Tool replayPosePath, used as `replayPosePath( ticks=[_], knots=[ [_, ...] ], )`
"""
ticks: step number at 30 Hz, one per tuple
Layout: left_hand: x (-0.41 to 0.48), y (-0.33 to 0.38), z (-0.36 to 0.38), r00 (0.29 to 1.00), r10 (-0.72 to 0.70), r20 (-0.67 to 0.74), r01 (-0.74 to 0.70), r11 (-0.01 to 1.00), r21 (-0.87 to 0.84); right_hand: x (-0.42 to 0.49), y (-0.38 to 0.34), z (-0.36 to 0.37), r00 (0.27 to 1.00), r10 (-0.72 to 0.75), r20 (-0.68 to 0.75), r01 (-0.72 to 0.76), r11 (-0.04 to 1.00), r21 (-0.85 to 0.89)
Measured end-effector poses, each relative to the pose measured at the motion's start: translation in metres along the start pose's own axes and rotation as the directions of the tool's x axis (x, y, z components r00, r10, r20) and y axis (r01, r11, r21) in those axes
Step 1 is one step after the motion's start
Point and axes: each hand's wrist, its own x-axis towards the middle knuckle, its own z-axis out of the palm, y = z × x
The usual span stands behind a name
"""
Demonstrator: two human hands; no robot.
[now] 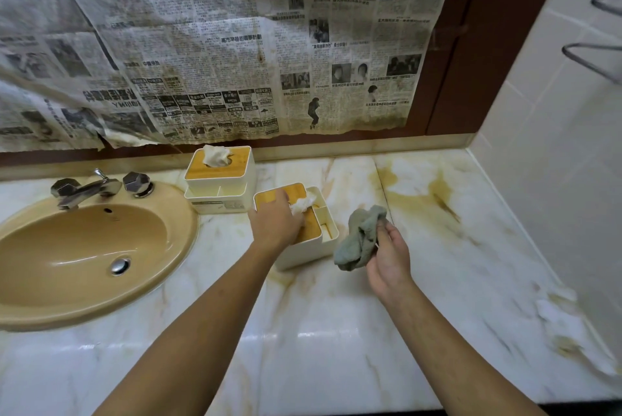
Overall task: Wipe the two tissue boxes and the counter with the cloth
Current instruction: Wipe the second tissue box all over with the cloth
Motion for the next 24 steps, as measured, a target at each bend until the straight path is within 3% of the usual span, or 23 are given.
replayPosePath(
  ticks=[6,11,15,24],
  knots=[
    [0.009,0.001,0.000,0.994,-0.103,-0.030,0.103,0.995,-0.004,0.006,0.002,-0.007,0.999,-0.027,-0.041,0.024,0.996,-0.088],
    [0.005,0.018,0.013,0.998,-0.059,-0.015,0.060,0.987,0.150,0.008,0.002,-0.010,0.998,-0.050,-0.042,0.044,0.990,-0.136],
    [0.008,0.016,0.013,0.999,-0.047,-0.007,0.048,0.990,0.135,0.010,0.002,-0.015,0.998,-0.057,-0.042,0.051,0.990,-0.131],
    [0.019,-0.020,-0.005,0.982,0.053,0.184,-0.063,0.997,0.050,0.008,0.028,-0.027,0.996,-0.027,-0.087,0.006,0.971,-0.238]
  ],
)
